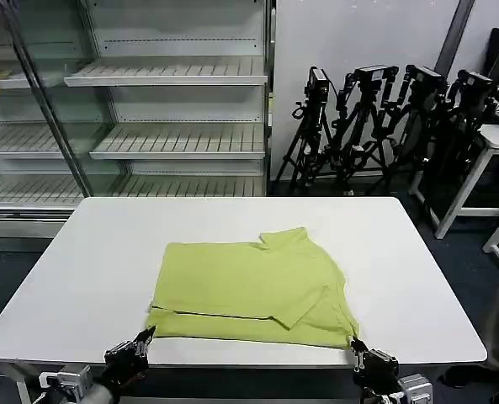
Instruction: Fold and organize the clothes.
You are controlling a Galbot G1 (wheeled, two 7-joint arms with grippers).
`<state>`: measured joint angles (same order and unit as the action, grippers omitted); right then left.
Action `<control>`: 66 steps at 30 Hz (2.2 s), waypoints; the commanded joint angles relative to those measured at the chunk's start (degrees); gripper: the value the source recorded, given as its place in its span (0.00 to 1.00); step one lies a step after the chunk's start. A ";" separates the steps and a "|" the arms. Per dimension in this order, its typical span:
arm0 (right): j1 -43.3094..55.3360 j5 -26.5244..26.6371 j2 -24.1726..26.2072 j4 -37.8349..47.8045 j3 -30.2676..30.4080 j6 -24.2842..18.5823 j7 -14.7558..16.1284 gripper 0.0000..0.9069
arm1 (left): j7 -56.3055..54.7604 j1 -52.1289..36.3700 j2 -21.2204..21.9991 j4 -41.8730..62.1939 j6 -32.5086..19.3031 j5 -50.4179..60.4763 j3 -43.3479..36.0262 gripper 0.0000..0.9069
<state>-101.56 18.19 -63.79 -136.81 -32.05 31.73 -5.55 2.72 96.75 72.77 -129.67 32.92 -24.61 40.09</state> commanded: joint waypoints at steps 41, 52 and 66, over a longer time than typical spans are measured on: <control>74.11 17.17 -13.08 58.96 28.70 1.58 -21.76 1.00 | 0.74 -53.44 -13.68 45.14 0.19 -8.93 -21.83 1.00; 73.19 17.39 -13.38 62.85 28.94 1.57 -21.97 1.00 | 1.73 -55.66 -12.76 48.53 0.20 -7.34 -23.68 1.00; 72.45 19.21 -13.94 63.68 28.52 1.54 -22.23 1.00 | 1.51 -54.08 -12.64 48.16 0.23 -6.90 -23.38 1.00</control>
<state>-30.10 36.86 -77.38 -74.95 -3.69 33.28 -27.66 4.02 43.24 60.15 -82.67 33.13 -31.59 17.31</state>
